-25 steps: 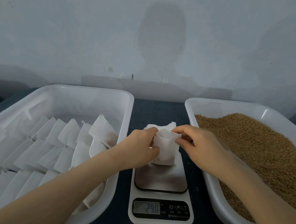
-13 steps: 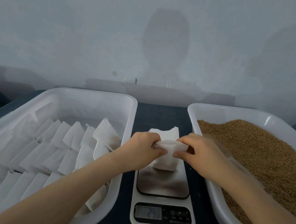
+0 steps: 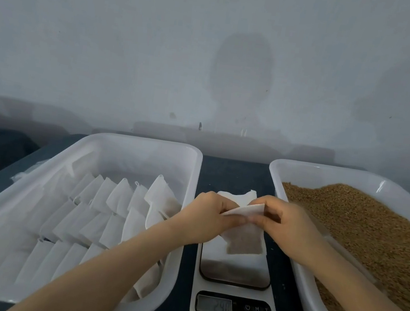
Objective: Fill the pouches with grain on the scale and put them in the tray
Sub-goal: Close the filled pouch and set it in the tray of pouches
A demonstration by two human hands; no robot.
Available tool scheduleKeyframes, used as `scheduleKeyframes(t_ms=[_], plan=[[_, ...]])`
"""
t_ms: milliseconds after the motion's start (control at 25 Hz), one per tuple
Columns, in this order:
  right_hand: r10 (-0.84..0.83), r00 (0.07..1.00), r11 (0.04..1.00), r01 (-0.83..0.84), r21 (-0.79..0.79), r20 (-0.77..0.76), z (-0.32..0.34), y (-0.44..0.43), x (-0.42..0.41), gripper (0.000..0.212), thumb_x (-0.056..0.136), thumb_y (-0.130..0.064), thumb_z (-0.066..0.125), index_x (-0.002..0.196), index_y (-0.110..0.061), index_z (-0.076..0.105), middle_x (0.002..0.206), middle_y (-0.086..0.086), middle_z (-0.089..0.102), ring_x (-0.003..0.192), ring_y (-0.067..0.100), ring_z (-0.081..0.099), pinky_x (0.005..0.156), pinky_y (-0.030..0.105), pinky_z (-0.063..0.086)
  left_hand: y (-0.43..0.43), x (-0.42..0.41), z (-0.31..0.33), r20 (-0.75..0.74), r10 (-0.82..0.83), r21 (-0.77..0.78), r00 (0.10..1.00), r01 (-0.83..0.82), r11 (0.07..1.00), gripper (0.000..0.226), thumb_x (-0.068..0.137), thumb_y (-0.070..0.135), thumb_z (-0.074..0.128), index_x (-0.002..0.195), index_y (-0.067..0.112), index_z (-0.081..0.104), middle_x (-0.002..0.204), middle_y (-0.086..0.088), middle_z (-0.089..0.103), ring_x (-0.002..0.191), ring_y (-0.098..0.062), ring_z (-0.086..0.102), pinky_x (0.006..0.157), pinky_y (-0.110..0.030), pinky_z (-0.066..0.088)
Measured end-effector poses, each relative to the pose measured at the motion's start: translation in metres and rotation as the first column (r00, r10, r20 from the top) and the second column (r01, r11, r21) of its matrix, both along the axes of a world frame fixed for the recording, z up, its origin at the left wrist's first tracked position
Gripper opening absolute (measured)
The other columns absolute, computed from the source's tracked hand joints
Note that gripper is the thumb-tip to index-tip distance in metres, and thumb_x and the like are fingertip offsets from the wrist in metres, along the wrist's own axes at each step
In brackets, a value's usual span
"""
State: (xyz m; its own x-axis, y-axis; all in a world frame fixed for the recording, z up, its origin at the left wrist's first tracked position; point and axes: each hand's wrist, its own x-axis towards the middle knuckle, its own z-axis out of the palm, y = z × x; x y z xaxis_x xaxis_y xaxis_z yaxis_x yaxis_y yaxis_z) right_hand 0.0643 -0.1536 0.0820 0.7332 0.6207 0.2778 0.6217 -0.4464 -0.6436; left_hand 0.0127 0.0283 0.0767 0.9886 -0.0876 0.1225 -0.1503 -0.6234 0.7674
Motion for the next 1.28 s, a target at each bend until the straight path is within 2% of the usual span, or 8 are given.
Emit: scheduleKeyframes(t_ms=[120,360,560,760,920,1000,1120,1280], plan=[[-0.05,0.998,0.996,0.046,-0.071,-0.043,-0.003,0.0,0.005,0.014,0.081,-0.033,0.071,0.085,-0.022,0.065,0.073,-0.005,0.066,0.065,0.002,0.061,0.058,0.017,0.048,0.004,0.001,0.002,-0.064,0.027,-0.048,0.998,-0.03,0.998,0.038,0.091,0.031,0.063,0.053,0.027,0.058,0.048,0.012,0.051,0.046,-0.003,0.046,0.047,-0.009,0.035],[-0.093,0.991,0.994,0.098,0.047,-0.101,-0.005,-0.002,0.012,0.016,0.088,-0.02,0.065,0.094,-0.035,0.061,0.074,-0.006,0.07,0.065,0.005,0.065,0.063,0.024,0.052,0.051,0.007,0.037,-0.068,0.268,-0.168,0.961,-0.276,0.947,0.025,0.086,0.022,0.069,0.062,0.013,0.066,0.053,0.003,0.064,0.049,-0.009,0.062,0.05,-0.018,0.049],[-0.08,0.994,0.997,0.078,-0.024,-0.069,-0.006,0.001,0.01,0.02,0.09,-0.024,0.061,0.092,-0.043,0.055,0.077,-0.02,0.067,0.066,-0.004,0.063,0.06,0.005,0.043,0.166,0.013,0.048,0.006,0.648,-0.14,0.761,-0.641,0.755,0.022,0.086,0.016,0.066,0.068,0.005,0.065,0.051,-0.007,0.058,0.051,-0.02,0.057,0.055,-0.026,0.047],[-0.097,0.992,0.995,0.093,-0.048,-0.086,-0.007,0.001,0.011,0.016,0.091,-0.027,0.06,0.093,-0.043,0.055,0.076,-0.013,0.067,0.069,-0.005,0.063,0.061,0.009,0.045,0.263,0.005,0.021,0.116,0.855,0.257,0.505,-0.847,0.465,0.026,0.09,0.008,0.055,0.071,-0.008,0.064,0.065,-0.022,0.061,0.064,-0.033,0.058,0.058,-0.032,0.04],[-0.1,0.992,0.994,0.095,-0.055,-0.083,-0.008,0.003,0.013,0.015,0.091,-0.027,0.059,0.095,-0.04,0.055,0.075,-0.012,0.067,0.069,-0.005,0.063,0.061,0.008,0.046,0.272,0.008,0.005,0.109,0.823,0.649,0.558,-0.667,0.367,0.019,0.091,0.009,0.052,0.087,0.001,0.069,0.07,-0.004,0.054,0.077,-0.026,0.056,0.061,-0.031,0.041],[-0.105,0.991,0.993,0.1,-0.06,-0.079,-0.008,0.004,0.013,0.013,0.091,-0.027,0.059,0.096,-0.039,0.056,0.074,-0.013,0.067,0.068,-0.004,0.063,0.061,0.008,0.046,0.27,0.014,0.001,0.102,0.796,0.671,0.597,-0.631,0.388,0.017,0.093,0.016,0.052,0.1,0.011,0.067,0.084,0.004,0.058,0.084,-0.018,0.058,0.064,-0.025,0.044],[-0.105,0.992,0.992,0.099,-0.074,-0.074,-0.008,0.004,0.013,0.012,0.092,-0.028,0.059,0.099,-0.037,0.057,0.074,-0.013,0.066,0.069,-0.005,0.063,0.062,0.01,0.046,0.273,0.02,-0.01,-0.018,0.803,0.396,0.596,-0.733,0.553,0.024,0.09,0.012,0.062,0.111,0.002,0.065,0.079,-0.013,0.066,0.063,-0.026,0.061,0.075,-0.034,0.051],[-0.105,0.994,0.99,0.101,-0.098,-0.042,-0.008,0.003,0.014,0.016,0.091,-0.028,0.059,0.093,-0.043,0.055,0.076,-0.013,0.067,0.068,-0.007,0.063,0.058,0.009,0.046,0.283,0.016,-0.02,0.005,0.832,0.403,0.554,-0.763,0.506,0.038,0.092,0.013,0.06,0.127,0.002,0.056,0.105,-0.022,0.066,0.084,-0.036,0.064,0.086,-0.042,0.05]])
